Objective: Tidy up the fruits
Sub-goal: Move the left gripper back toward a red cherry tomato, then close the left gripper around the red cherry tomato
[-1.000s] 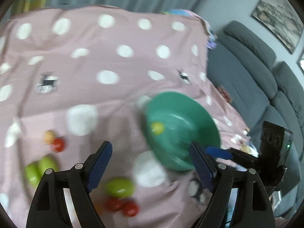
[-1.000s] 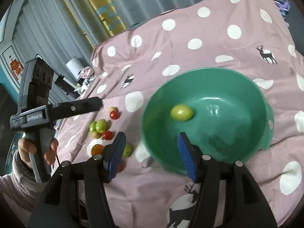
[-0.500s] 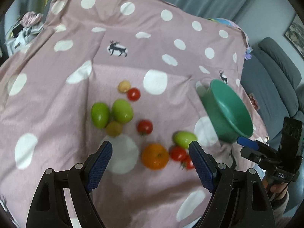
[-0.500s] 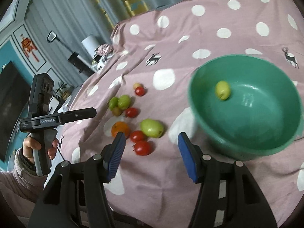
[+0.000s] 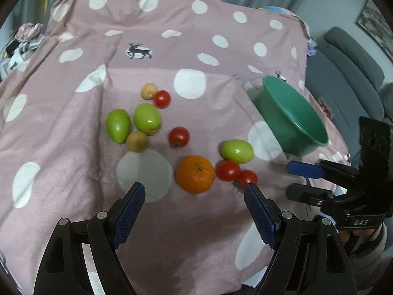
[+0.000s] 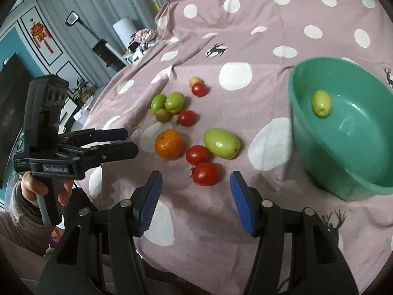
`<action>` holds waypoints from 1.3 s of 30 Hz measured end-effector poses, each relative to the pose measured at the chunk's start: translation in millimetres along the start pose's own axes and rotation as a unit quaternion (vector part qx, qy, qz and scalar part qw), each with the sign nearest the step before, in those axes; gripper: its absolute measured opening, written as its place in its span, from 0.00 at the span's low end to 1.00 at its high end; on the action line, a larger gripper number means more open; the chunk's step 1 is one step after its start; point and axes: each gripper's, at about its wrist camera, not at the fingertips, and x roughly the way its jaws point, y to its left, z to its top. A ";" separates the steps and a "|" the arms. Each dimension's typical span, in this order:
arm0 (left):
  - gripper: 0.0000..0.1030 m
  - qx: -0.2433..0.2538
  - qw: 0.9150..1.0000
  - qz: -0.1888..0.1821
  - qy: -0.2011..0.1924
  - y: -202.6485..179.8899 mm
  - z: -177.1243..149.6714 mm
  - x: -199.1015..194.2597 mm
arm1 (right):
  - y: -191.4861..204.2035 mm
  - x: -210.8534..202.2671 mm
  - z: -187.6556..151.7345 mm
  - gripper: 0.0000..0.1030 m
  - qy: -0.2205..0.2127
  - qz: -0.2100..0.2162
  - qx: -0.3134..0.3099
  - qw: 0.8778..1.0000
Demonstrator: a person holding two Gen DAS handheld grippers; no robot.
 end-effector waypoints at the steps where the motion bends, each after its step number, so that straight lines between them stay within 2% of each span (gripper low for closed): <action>1: 0.80 0.003 1.000 -0.003 0.000 -0.7 -0.1 0.5 | 1.1 2.2 0.1 0.57 0.003 0.000 -0.001 1.000; 4: 0.80 0.011 1.000 -0.020 -0.001 -4.4 -0.7 0.7 | 3.5 8.1 0.3 0.57 0.013 0.001 -0.007 1.000; 9: 0.80 0.017 0.997 -0.071 0.007 -13.9 0.6 3.4 | 3.5 19.8 0.5 0.55 0.030 -0.012 -0.013 0.999; 13: 0.78 0.013 0.992 -0.122 0.024 -22.8 0.8 9.8 | 2.9 28.3 -0.8 0.49 0.045 -0.022 -0.021 0.999; 15: 0.73 0.009 0.989 -0.143 0.036 -26.8 1.2 14.6 | 2.3 33.1 -0.6 0.45 0.052 -0.022 -0.024 0.998; 17: 0.73 0.003 0.987 -0.153 0.045 -29.9 1.6 21.3 | 0.9 37.2 0.3 0.44 0.057 -0.021 -0.026 0.998; 22: 0.71 -0.026 0.989 -0.135 0.047 -28.8 8.5 37.2 | -0.3 47.2 3.5 0.43 0.062 -0.015 -0.032 0.997; 24: 0.55 -0.025 0.990 -0.131 0.045 -29.6 10.5 41.8 | -0.7 51.4 4.3 0.41 0.064 -0.014 -0.036 0.997; 26: 0.54 -0.027 0.991 -0.118 0.048 -29.1 12.7 49.0 | -1.8 55.5 4.8 0.39 0.064 -0.016 -0.037 0.997; 28: 0.48 -0.025 0.992 -0.113 0.048 -30.1 14.2 52.8 | -2.9 59.1 4.7 0.34 0.067 -0.016 -0.039 0.997; 32: 0.48 0.000 0.995 -0.092 0.047 -35.9 18.8 57.2 | -3.8 60.0 4.5 0.32 0.067 -0.015 -0.044 0.997; 39: 0.48 0.015 0.994 -0.088 0.066 -34.8 24.2 67.4 | -7.5 50.2 2.7 0.31 0.065 -0.023 -0.051 0.996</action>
